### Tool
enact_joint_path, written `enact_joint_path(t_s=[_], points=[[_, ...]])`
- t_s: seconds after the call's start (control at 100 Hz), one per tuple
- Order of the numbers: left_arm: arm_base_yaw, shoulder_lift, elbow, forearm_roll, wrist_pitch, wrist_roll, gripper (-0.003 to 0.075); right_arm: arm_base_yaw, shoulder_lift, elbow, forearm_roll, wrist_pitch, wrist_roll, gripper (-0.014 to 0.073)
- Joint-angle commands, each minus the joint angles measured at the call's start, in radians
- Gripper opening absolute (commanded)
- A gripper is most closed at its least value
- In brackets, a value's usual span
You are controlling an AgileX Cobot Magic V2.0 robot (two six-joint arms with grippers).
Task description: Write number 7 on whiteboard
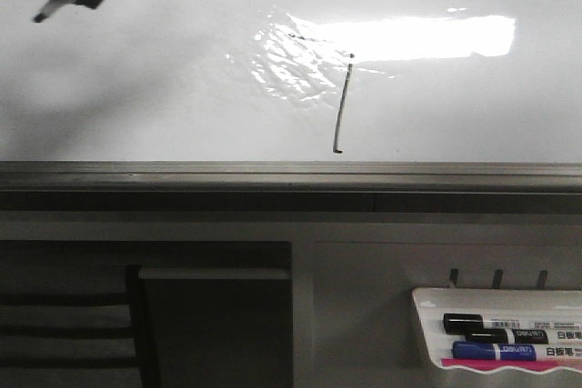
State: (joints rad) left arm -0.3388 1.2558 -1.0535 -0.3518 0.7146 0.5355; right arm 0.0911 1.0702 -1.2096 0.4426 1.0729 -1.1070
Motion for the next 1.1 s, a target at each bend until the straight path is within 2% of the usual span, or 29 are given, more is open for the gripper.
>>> enact_joint_path(t_s=[0.0, 0.2, 0.41, 0.68, 1.09], points=[[0.106, -0.047, 0.023, -0.022, -0.058, -0.055, -0.002, -0.009, -0.015, -0.031, 0.02, -0.039, 0.007, 0.025], [0.232, -0.044, 0.155, -0.054, -0.32, -0.097, -0.002, -0.009, -0.015, -0.031, 0.02, -0.039, 0.007, 0.025], [0.245, -0.028, 0.212, -0.094, -0.533, -0.097, -0.002, -0.009, -0.015, -0.031, 0.02, -0.039, 0.007, 0.025], [0.264, 0.057, 0.21, -0.114, -0.57, -0.097, -0.002, -0.009, -0.015, -0.03, 0.02, 0.0, 0.017, 0.025], [0.264, 0.062, 0.21, -0.192, -0.561, -0.097, -0.0015, -0.009, -0.015, -0.03, 0.022, 0.015, 0.026, 0.025]])
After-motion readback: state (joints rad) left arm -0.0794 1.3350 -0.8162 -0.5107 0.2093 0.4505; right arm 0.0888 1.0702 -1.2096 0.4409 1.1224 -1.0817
